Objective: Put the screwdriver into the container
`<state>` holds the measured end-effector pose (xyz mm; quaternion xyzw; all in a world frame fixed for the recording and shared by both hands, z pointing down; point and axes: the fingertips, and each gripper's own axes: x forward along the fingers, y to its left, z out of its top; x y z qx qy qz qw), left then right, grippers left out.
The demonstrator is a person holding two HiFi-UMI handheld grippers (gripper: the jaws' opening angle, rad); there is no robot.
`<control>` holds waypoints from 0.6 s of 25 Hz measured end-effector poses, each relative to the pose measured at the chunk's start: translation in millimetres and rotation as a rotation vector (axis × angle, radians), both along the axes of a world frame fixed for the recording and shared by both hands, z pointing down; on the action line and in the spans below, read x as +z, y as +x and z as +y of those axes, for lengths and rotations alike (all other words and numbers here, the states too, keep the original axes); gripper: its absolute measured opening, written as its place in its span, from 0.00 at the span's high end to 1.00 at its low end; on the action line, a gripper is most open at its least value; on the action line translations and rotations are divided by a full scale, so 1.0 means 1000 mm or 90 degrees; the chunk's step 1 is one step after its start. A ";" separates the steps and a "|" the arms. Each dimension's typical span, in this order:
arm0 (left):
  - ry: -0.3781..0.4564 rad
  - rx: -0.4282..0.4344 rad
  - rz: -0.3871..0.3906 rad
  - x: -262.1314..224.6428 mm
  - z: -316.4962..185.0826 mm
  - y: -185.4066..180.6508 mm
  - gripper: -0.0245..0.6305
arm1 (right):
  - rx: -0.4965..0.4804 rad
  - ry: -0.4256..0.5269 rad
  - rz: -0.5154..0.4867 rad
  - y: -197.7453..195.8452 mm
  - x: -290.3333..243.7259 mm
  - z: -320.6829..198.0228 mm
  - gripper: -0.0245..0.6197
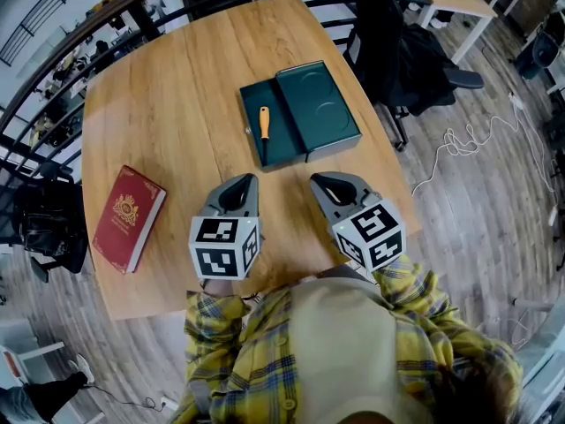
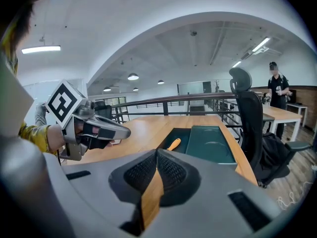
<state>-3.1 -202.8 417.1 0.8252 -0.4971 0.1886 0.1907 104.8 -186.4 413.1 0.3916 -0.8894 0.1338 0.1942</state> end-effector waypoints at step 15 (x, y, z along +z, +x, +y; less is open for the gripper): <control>0.008 -0.039 -0.005 0.006 0.027 -0.011 0.95 | 0.013 -0.005 0.015 0.002 0.006 0.007 0.86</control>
